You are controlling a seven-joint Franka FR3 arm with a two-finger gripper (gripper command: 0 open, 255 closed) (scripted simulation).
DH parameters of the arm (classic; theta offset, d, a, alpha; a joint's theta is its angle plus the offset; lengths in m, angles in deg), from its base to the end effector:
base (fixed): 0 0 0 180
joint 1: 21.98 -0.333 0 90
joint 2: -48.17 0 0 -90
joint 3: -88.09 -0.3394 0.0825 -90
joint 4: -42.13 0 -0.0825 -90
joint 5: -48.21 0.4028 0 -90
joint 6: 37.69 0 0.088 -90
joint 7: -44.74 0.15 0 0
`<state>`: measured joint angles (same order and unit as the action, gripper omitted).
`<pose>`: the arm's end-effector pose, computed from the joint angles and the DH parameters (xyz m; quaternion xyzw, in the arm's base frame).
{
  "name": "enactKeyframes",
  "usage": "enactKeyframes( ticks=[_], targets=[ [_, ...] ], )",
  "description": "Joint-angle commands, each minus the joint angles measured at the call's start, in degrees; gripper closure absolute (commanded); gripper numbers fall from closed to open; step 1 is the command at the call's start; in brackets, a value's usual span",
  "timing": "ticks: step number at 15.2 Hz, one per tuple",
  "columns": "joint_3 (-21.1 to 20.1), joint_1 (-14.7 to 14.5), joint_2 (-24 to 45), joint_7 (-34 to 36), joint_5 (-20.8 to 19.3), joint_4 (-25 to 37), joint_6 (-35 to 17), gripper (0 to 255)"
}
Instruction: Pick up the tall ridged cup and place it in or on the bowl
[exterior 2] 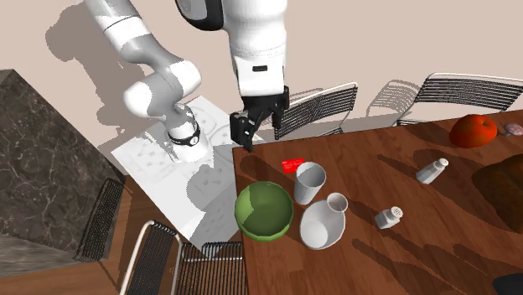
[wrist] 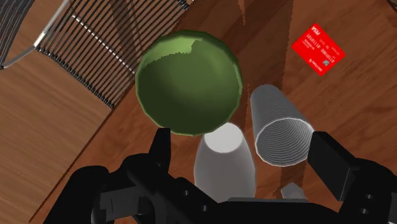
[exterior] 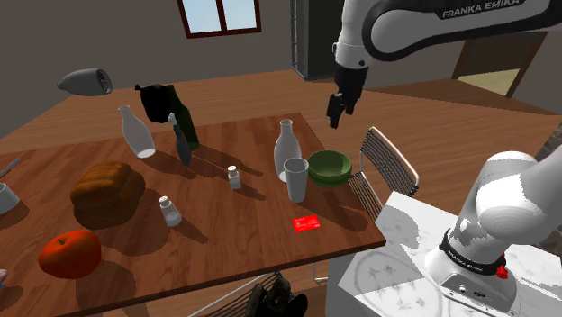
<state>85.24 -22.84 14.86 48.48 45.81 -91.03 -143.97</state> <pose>0.3972 0.0230 0.5351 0.9979 0.0012 0.0577 0.0306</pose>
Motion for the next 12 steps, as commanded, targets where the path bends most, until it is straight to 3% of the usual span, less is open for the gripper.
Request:
enactKeyframes(
  ticks=[1, 12],
  targets=[
    [0.2, -0.1, 3.8, 0.5, 1.1, 0.3, -2.4, 0],
    [0.5, -1.4, 25.8, 1.8, 8.3, 5.1, -14.1, 0]
  ],
)
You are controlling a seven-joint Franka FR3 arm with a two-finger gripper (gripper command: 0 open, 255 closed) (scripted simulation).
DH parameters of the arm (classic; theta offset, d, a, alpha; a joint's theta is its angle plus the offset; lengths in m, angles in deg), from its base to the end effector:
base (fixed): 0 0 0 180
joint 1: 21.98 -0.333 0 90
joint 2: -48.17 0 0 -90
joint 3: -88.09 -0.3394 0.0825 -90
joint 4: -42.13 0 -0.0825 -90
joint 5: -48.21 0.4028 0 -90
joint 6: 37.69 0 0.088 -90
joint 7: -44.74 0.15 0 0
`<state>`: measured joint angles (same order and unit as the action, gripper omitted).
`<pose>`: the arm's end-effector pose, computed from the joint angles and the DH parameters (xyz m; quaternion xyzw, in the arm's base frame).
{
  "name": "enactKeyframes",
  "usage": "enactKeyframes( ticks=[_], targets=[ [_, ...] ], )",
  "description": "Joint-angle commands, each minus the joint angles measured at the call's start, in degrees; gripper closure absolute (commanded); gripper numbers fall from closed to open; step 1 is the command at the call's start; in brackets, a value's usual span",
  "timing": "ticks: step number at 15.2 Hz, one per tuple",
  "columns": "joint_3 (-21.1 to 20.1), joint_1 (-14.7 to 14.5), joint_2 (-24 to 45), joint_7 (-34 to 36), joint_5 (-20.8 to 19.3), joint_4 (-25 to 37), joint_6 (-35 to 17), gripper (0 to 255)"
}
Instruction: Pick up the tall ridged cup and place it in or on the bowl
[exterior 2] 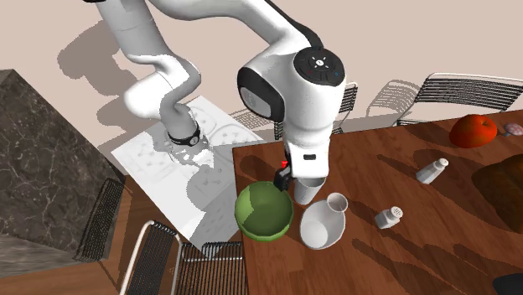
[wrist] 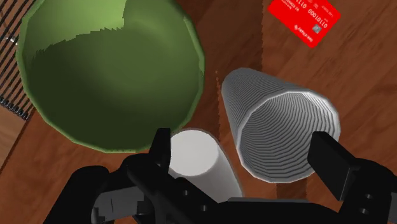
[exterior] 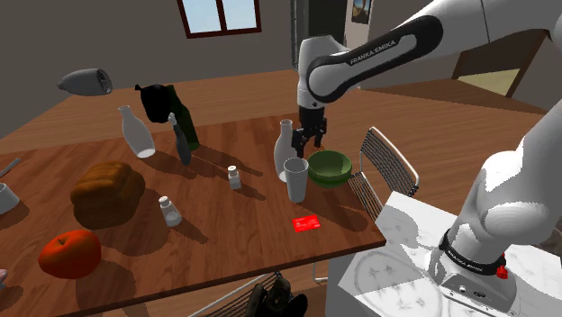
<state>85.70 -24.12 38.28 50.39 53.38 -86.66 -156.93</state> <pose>0.5023 0.0480 0.4098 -0.9988 0.0320 0.0002 0.0360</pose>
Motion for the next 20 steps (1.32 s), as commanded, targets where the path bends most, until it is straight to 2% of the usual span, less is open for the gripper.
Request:
enactKeyframes(
  ticks=[1, 9, 17, 18, 20],
  targets=[
    [0.0, -0.2, 4.5, -0.1, 1.5, 1.5, -2.0, 0],
    [-0.3, -0.5, 7.5, -0.3, 2.0, -1.5, -7.9, 0],
    [-0.3, -0.5, 7.5, -0.3, 2.0, -1.5, -7.9, 0],
    [-0.3, -0.5, 7.5, -0.3, 2.0, -1.5, -7.9, 255],
    [-0.3, -0.5, 7.5, -0.3, 2.0, -1.5, -7.9, 255]
  ],
)
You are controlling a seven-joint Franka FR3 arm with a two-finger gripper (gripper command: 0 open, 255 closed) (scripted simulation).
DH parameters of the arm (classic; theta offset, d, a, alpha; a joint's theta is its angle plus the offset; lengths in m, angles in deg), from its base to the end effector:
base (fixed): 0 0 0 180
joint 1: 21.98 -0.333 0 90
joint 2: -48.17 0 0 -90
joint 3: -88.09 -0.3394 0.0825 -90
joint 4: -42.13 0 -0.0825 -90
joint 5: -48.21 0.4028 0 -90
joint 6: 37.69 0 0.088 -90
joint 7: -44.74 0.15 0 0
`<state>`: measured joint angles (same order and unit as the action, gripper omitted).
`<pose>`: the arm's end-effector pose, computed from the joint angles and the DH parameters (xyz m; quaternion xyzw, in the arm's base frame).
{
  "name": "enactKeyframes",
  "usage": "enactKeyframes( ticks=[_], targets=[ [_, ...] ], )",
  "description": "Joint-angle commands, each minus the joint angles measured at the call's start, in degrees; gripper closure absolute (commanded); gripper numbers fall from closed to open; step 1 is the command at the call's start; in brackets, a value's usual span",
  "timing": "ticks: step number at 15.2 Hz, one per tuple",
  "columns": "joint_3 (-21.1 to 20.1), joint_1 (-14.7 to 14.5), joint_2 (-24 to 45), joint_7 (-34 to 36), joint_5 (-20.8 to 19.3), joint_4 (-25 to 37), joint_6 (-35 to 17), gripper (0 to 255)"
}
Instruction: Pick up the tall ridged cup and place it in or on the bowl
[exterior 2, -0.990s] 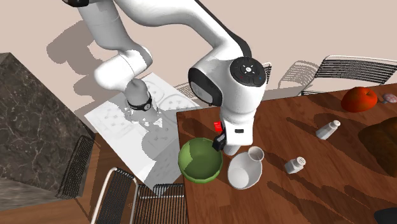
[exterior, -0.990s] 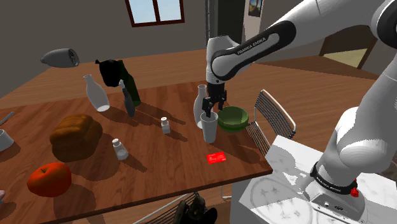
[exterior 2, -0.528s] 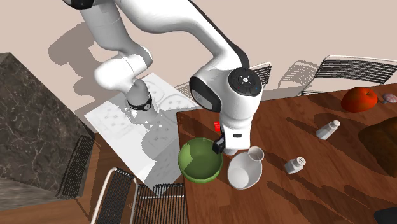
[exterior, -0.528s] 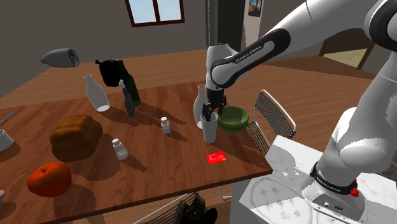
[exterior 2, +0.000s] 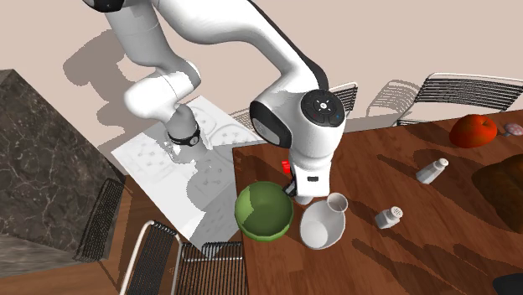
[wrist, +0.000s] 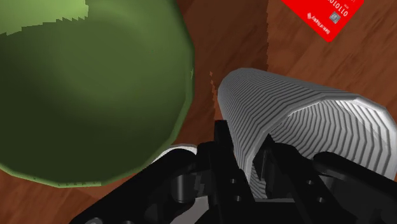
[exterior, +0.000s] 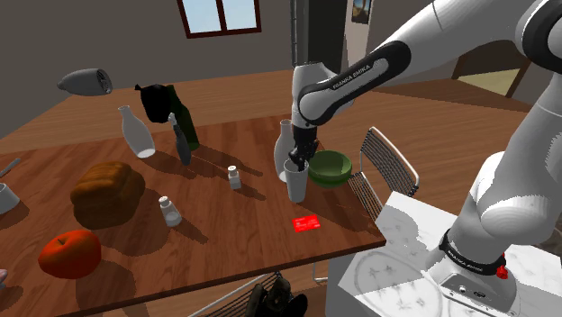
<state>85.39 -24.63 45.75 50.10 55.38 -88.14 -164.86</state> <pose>0.5203 0.0570 0.3429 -0.9981 0.0382 0.0104 0.0478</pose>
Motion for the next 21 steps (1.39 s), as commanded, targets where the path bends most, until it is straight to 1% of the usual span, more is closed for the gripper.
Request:
enactKeyframes(
  ticks=[1, 7, 21],
  targets=[
    [0.0, 0.0, 0.0, 0.0, 0.0, 0.0, 0.0, 255],
    [0.0, 0.0, 0.0, 0.0, 0.0, 0.0, 0.0, 255],
    [0.2, 0.2, -4.6, 1.1, -0.6, 6.2, 10.7, 255]
  ],
)
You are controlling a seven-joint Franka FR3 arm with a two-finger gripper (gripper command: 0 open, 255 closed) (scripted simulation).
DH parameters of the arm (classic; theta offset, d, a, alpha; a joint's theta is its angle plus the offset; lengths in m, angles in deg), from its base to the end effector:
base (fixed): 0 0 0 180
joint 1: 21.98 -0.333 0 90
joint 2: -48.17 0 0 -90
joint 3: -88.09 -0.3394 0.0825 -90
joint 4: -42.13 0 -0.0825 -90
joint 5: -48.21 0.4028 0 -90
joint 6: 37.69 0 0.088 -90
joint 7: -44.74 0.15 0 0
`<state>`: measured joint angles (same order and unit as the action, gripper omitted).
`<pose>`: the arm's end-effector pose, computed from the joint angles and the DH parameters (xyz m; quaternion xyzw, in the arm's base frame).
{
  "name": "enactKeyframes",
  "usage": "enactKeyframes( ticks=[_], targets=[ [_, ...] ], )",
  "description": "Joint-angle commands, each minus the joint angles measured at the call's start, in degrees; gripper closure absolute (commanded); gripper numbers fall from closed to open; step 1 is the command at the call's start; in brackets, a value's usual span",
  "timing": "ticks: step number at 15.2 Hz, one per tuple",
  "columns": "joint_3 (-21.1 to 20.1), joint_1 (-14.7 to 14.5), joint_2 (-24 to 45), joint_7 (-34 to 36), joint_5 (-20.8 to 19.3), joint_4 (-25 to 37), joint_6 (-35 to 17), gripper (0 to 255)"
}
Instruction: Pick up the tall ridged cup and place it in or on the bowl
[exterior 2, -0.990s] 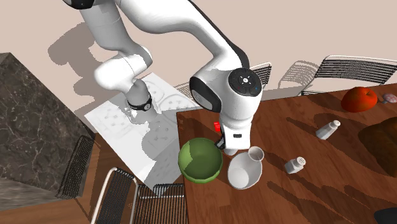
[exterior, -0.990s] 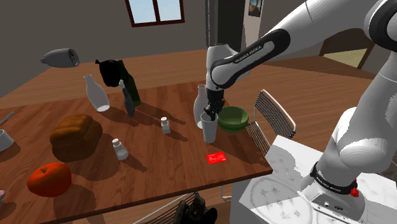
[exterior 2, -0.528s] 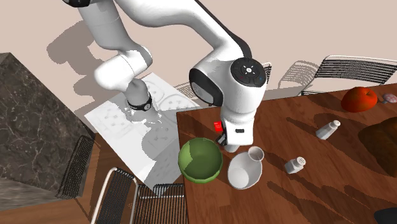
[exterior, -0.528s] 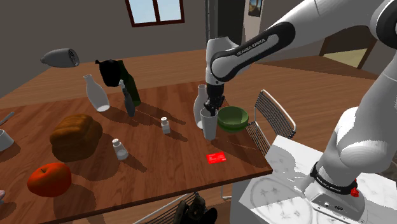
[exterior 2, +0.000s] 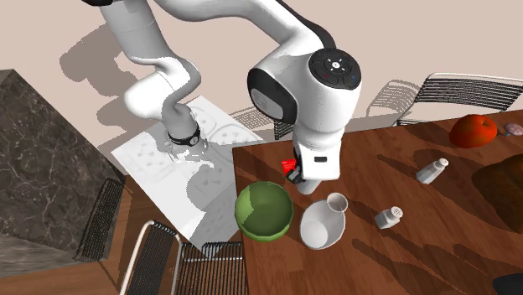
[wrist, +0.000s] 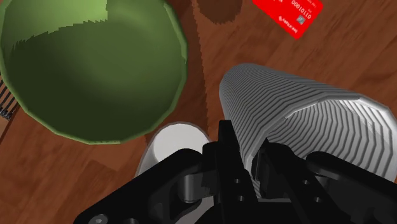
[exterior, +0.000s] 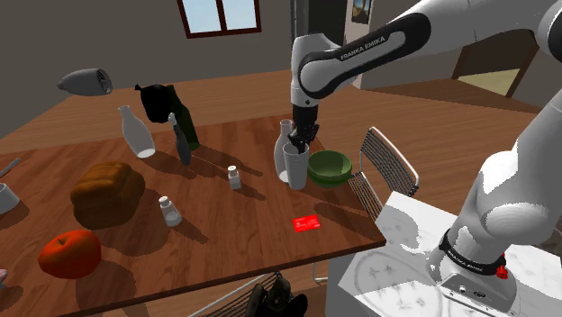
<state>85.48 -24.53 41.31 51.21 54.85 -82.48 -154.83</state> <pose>0.5198 0.0581 0.4148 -0.9981 0.0383 0.0102 0.0479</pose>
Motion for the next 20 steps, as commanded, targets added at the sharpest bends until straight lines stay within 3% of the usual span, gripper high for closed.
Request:
enactKeyframes(
  ticks=[1, 20],
  targets=[
    [0.1, 0.1, -0.4, 0.0, -0.1, 1.1, 1.5, 255],
    [1.0, 0.8, -3.4, 0.0, -0.7, 12.0, 15.5, 255]
  ],
)
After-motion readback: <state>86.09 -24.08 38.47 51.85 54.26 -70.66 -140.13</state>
